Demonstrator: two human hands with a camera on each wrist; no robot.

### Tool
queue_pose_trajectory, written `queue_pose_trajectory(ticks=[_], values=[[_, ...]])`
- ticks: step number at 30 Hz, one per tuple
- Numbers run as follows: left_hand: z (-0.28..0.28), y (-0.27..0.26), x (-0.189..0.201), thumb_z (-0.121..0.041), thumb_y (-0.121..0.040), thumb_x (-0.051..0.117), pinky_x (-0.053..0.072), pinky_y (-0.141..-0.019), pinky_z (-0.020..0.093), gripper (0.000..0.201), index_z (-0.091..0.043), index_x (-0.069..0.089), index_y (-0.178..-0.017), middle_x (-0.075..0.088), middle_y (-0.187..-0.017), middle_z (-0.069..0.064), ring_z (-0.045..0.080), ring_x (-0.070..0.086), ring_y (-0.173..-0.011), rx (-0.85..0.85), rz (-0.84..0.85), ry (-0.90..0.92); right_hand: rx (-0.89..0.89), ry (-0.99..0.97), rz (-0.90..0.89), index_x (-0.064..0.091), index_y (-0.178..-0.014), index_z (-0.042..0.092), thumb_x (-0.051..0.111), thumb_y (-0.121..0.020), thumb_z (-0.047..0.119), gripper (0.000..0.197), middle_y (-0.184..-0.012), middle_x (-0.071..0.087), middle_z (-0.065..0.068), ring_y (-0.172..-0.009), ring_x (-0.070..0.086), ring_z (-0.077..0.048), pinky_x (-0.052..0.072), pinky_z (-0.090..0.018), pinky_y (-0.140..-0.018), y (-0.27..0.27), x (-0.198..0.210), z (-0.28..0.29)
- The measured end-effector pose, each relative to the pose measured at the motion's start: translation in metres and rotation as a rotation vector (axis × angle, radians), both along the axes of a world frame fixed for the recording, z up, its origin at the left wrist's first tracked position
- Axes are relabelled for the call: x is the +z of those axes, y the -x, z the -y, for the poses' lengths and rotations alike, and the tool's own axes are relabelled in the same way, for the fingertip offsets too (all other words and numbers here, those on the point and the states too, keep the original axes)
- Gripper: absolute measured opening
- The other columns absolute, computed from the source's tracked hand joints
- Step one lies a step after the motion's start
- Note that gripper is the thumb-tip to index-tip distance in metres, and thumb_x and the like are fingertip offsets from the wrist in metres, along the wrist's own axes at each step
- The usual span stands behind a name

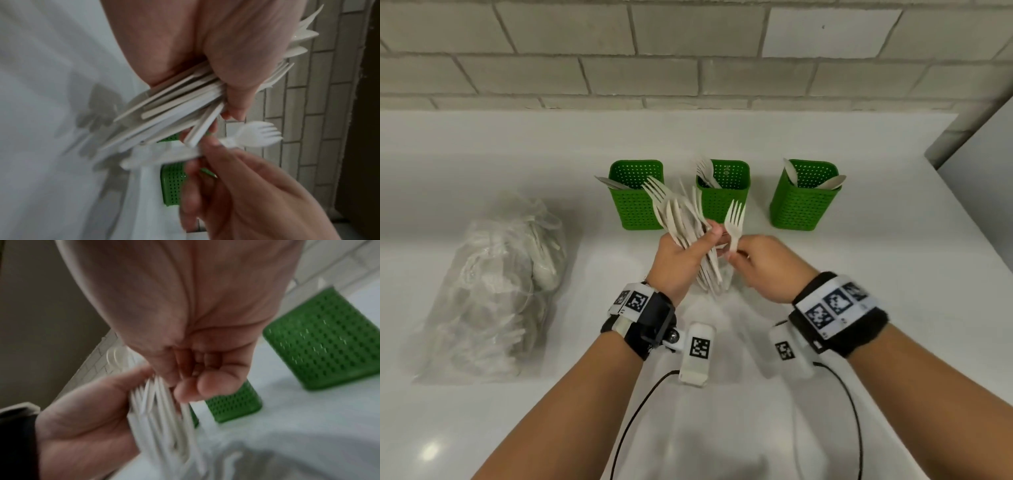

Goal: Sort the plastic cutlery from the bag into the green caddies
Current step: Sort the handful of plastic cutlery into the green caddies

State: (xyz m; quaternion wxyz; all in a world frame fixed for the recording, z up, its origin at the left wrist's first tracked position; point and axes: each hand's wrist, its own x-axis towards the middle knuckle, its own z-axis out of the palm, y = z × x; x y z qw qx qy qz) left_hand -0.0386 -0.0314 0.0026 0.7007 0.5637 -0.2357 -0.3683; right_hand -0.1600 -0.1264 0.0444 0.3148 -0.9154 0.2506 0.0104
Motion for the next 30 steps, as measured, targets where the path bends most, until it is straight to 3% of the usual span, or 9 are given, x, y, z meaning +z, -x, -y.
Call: queue_pose_trajectory(ticks=[2,5,8,11,13,16,21,26,30], values=[[0.001,0.006,-0.002,-0.012,-0.090,0.066,0.054,-0.087,0.029,0.014,-0.010,0.071,-0.102,0.074,-0.102,0.007,0.020,0.069,-0.100,-0.028,0.076,-0.005,-0.013,-0.033,0.024,0.061,-0.094,0.002,0.046,-0.097,0.011,0.018,-0.084,0.062,-0.004,-0.083,0.062,-0.022,0.043,-0.029,-0.071,-0.006,-0.013,-0.003],[-0.001,0.012,-0.006,-0.006,-0.086,0.069,0.052,-0.092,0.031,0.021,-0.010,0.070,-0.107,0.073,-0.108,0.007,0.020,0.067,-0.106,-0.067,0.083,0.015,0.071,-0.240,0.046,0.052,-0.131,0.010,0.053,-0.080,0.007,0.051,-0.120,0.063,-0.005,-0.104,0.062,-0.019,0.052,-0.033,-0.093,-0.009,-0.022,-0.005],[-0.002,0.009,-0.003,-0.001,-0.083,0.072,0.054,-0.090,0.036,0.022,-0.008,0.071,-0.104,0.074,-0.105,0.009,0.023,0.069,-0.103,-0.038,0.060,0.005,0.072,-0.325,0.067,0.050,-0.129,0.013,0.067,-0.072,0.013,0.059,-0.111,0.064,-0.008,-0.092,0.065,-0.021,0.056,-0.044,-0.081,-0.009,-0.029,-0.010],[-0.001,0.001,0.008,0.006,-0.082,0.069,0.054,-0.088,0.030,0.026,-0.004,0.069,-0.107,0.073,-0.105,0.008,0.020,0.069,-0.101,-0.062,0.128,0.069,0.073,-0.390,0.184,0.041,-0.138,0.020,0.069,-0.072,0.015,0.072,-0.127,0.052,0.000,-0.105,0.058,-0.013,0.052,-0.022,-0.078,-0.012,-0.027,-0.006],[0.000,-0.005,0.010,0.011,-0.082,0.066,0.054,-0.085,0.027,0.031,0.003,0.065,-0.112,0.071,-0.108,0.012,0.018,0.068,-0.101,-0.106,0.141,0.101,0.046,-0.415,0.283,0.048,-0.132,0.023,0.074,-0.074,0.018,0.063,-0.126,0.055,0.003,-0.106,0.058,-0.008,0.049,-0.016,-0.078,-0.016,-0.023,-0.004],[0.001,-0.007,0.002,0.017,-0.080,0.065,0.053,-0.084,0.023,0.039,0.010,0.060,-0.118,0.068,-0.115,0.017,0.017,0.067,-0.105,-0.155,0.155,0.048,-0.001,-0.267,0.297,0.060,-0.122,0.019,0.073,-0.080,0.015,0.044,-0.115,0.067,0.000,-0.106,0.063,-0.013,0.051,-0.026,-0.090,-0.020,-0.025,-0.007],[-0.004,-0.013,-0.003,0.006,-0.078,0.071,0.051,-0.097,0.035,0.042,-0.014,0.065,-0.115,0.068,-0.118,0.016,0.024,0.065,-0.113,-0.232,0.216,0.045,0.017,-0.177,0.277,0.066,-0.119,0.021,0.075,-0.080,0.019,0.040,-0.114,0.069,-0.001,-0.104,0.063,-0.015,0.050,-0.030,-0.090,-0.020,-0.024,-0.005],[-0.008,-0.009,-0.017,-0.003,-0.067,0.078,0.052,-0.082,0.026,0.045,-0.007,0.069,-0.111,0.073,-0.101,0.009,0.009,0.068,-0.092,-0.253,0.314,-0.156,0.018,-0.121,0.114,0.059,-0.126,0.015,0.077,-0.074,0.017,0.056,-0.113,0.069,-0.004,-0.103,0.064,-0.020,0.045,-0.021,-0.081,-0.017,-0.042,-0.010],[-0.010,-0.010,-0.016,0.006,-0.074,0.076,0.052,-0.086,0.024,0.044,-0.021,0.069,-0.107,0.072,-0.100,-0.005,0.006,0.067,-0.096,-0.215,0.225,-0.075,0.003,-0.145,0.283,0.061,-0.121,0.014,0.074,-0.075,0.013,0.048,-0.115,0.068,-0.003,-0.104,0.063,-0.018,0.050,-0.028,-0.090,-0.021,-0.040,-0.009]])
